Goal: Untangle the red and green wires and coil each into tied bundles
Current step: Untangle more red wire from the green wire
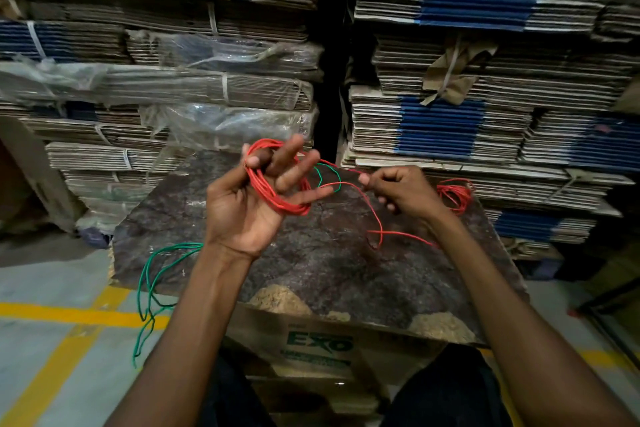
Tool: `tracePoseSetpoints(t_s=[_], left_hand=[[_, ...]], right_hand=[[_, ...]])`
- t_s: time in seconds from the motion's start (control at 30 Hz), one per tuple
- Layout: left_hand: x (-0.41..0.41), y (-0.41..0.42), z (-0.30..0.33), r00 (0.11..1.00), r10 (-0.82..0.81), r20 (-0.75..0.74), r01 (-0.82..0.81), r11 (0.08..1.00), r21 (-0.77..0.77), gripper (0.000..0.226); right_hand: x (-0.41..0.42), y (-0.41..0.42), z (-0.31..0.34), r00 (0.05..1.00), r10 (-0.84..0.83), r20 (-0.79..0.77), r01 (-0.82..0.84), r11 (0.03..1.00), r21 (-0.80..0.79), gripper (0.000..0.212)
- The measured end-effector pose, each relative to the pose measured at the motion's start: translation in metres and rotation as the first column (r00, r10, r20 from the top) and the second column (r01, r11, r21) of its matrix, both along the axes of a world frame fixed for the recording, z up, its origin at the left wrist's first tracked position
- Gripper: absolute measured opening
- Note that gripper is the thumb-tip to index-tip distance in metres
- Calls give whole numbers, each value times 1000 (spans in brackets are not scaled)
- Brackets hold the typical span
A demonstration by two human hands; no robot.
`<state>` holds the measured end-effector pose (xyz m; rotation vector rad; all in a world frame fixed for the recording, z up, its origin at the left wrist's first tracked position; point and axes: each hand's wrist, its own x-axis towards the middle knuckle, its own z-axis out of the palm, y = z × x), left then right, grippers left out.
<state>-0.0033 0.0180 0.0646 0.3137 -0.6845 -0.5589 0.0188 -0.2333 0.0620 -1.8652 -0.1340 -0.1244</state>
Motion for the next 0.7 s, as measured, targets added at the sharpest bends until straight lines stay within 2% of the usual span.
tracePoseSetpoints(t_s=[0.1, 0.23, 0.33, 0.43, 0.5, 0.57, 0.63, 0.7], left_hand=[[9, -1, 10, 998, 61, 3, -61, 998, -32, 34], [24, -7, 24, 970, 236, 52, -238, 971, 34, 17], [36, -11, 28, 919, 393, 22, -393, 913, 109, 24], [48, -13, 28, 837, 545, -52, -528, 828, 186, 36], [53, -13, 28, 754, 654, -66, -625, 744, 237, 43], [56, -14, 26, 660, 751, -3, -720, 633, 285, 37], [56, -16, 24, 546, 817, 188, -816, 467, 340, 32], [56, -19, 19, 398, 797, 455, -901, 246, 358, 32]], right_hand=[[-9, 12, -17, 996, 46, -77, -46, 999, -2, 22], [-27, 36, -35, 982, 101, -162, -94, 994, 49, 28], [-39, 49, -43, 979, 108, -175, -93, 991, 93, 31], [-48, 49, -49, 982, 106, -159, -96, 993, 68, 18], [-50, 40, -52, 983, 89, -158, -85, 996, 33, 10], [-48, 27, -53, 992, 41, -119, -55, 991, -118, 13], [-46, 12, -49, 999, -29, -46, 9, 925, -380, 15], [-48, 0, -39, 988, -120, 92, 151, 792, -592, 14]])
